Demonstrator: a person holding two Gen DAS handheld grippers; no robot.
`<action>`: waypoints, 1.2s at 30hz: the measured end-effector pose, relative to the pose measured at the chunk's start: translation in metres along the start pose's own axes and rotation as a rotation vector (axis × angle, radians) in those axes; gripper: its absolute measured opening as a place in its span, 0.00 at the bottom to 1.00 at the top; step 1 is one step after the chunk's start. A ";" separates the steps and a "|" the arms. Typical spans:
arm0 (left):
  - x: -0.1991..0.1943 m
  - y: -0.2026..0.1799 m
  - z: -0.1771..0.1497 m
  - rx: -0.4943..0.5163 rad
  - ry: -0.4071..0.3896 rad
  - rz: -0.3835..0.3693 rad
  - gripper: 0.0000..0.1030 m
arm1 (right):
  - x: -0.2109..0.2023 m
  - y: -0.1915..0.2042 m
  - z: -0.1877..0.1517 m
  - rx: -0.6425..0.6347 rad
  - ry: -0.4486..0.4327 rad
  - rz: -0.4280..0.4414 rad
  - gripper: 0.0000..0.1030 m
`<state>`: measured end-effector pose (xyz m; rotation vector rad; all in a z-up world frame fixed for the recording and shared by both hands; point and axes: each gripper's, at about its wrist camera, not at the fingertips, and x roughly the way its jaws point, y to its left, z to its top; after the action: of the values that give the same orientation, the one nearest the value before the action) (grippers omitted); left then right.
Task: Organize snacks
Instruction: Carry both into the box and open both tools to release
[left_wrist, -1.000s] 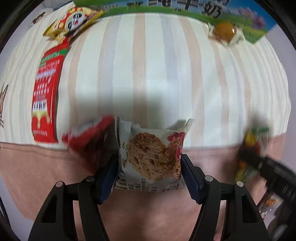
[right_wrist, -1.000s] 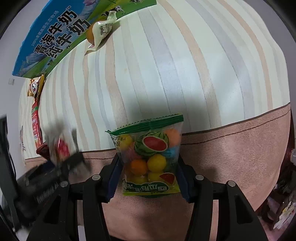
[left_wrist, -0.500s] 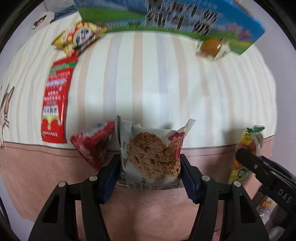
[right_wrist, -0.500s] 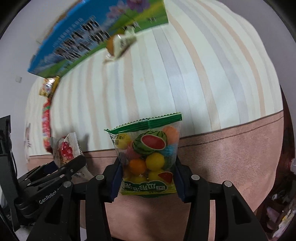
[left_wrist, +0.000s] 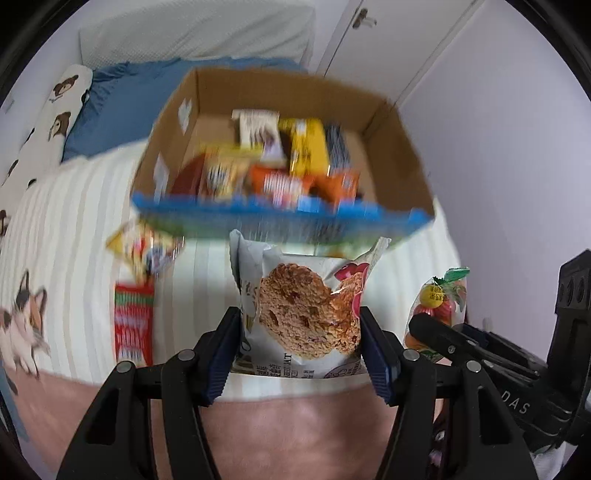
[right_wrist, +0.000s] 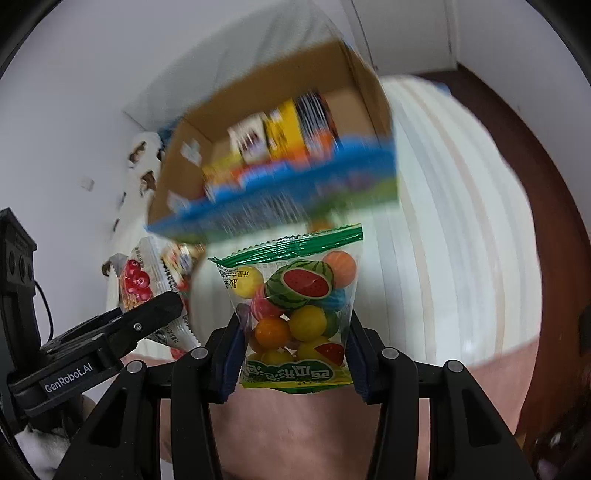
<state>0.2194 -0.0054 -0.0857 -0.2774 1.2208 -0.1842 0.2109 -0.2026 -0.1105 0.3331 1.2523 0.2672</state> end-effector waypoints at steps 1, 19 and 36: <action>-0.002 0.000 0.012 0.002 -0.007 -0.005 0.58 | -0.004 0.004 0.013 -0.012 -0.011 0.002 0.49; 0.111 0.058 0.227 -0.018 0.121 0.144 0.58 | 0.095 0.006 0.238 -0.030 0.036 -0.181 0.49; 0.177 0.089 0.247 -0.030 0.247 0.182 0.90 | 0.162 -0.012 0.267 0.024 0.104 -0.198 0.95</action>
<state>0.5109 0.0564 -0.1938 -0.1713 1.4869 -0.0431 0.5135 -0.1793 -0.1835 0.2153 1.3818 0.1006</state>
